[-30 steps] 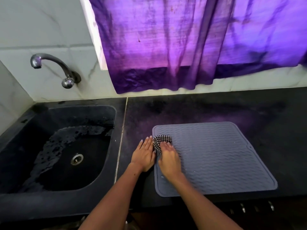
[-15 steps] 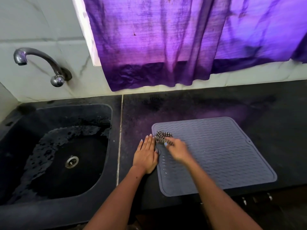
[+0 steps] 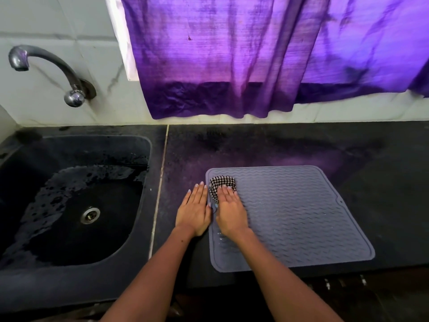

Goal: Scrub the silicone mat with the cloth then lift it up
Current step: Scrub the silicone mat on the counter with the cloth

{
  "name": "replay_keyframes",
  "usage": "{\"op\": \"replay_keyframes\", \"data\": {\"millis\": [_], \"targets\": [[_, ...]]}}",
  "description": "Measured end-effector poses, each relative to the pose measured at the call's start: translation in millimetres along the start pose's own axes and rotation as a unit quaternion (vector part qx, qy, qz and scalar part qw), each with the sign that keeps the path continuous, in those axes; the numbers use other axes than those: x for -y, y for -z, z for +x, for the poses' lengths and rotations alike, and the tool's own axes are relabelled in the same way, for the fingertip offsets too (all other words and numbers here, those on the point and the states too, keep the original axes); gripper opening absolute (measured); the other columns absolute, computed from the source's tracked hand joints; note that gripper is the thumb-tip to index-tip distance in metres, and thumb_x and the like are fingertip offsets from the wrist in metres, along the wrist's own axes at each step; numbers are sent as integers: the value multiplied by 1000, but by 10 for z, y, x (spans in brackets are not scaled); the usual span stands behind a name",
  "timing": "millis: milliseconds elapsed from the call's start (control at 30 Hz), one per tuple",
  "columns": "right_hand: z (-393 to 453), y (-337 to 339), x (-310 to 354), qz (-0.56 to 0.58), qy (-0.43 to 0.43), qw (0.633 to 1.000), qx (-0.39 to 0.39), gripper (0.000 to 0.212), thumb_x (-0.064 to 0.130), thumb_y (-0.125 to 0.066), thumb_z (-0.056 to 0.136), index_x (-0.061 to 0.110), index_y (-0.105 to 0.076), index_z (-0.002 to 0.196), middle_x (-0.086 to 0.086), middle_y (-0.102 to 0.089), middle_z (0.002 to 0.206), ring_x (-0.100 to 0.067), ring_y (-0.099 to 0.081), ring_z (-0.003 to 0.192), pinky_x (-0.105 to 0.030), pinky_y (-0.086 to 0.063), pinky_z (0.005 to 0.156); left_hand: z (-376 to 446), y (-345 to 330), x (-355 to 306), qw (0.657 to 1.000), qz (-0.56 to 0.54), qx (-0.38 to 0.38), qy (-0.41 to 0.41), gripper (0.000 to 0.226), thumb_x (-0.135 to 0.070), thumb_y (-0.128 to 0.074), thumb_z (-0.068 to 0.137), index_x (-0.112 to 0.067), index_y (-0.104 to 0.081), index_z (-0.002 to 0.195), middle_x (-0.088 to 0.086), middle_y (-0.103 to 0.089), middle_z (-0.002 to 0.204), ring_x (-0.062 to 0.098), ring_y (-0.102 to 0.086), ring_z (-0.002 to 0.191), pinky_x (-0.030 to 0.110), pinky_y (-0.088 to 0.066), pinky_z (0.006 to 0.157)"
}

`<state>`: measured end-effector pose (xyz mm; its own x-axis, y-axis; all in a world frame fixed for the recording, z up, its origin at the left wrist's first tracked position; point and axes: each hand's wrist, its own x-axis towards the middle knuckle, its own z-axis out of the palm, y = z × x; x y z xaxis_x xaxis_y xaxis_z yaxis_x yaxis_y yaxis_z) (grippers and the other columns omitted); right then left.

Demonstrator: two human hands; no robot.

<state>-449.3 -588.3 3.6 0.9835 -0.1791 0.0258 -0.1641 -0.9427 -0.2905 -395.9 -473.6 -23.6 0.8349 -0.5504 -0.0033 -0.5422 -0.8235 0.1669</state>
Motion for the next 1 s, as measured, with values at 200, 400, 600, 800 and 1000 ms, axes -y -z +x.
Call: {"op": "replay_keyframes", "data": {"millis": [200, 400, 600, 800, 1000], "targets": [[253, 315, -204, 249, -47, 965, 74, 42, 9, -42, 96, 11, -42, 139, -9, -45, 142, -17, -45, 125, -25, -33, 102, 20, 2, -31, 1000, 7, -5, 15, 87, -45, 20, 72, -10, 3, 150, 3, 6, 159, 14, 9, 146, 32, 9, 119], [503, 608, -329, 299, -110, 947, -29, 40, 8, -41, 97, 9, -44, 137, -15, -53, 133, -30, -51, 121, -32, -39, 100, 20, -17, -14, 1000, 3, -9, 17, 86, -48, 18, 74, -13, 2, 150, 0, 4, 159, 12, 6, 146, 32, 7, 119], [331, 76, -274, 25, 61, 997, 27, 58, 11, -42, 93, 6, -20, 147, -13, -21, 155, -25, -18, 144, -34, -11, 118, 22, -6, -26, 1000, 7, -18, 21, 85, -46, 18, 73, -14, 1, 150, -1, 2, 159, 10, 6, 146, 29, 8, 118], [317, 79, -364, 94, 75, 993, 20, 54, 9, -41, 95, 12, -25, 146, -7, -28, 153, -20, -23, 142, -28, -14, 116, -24, -35, -11, 1000, 14, -18, 21, 84, -47, 17, 76, -13, -1, 151, -2, 2, 159, 10, 5, 146, 29, 8, 118], [728, 491, -580, 490, -173, 854, -21, 36, 11, -44, 96, 9, -51, 131, -14, -60, 124, -28, -54, 117, -34, -43, 96, 29, -11, -12, 1000, 11, -12, 23, 84, -47, 19, 75, -15, 2, 151, -2, 4, 159, 9, 8, 146, 29, 9, 118]]}}
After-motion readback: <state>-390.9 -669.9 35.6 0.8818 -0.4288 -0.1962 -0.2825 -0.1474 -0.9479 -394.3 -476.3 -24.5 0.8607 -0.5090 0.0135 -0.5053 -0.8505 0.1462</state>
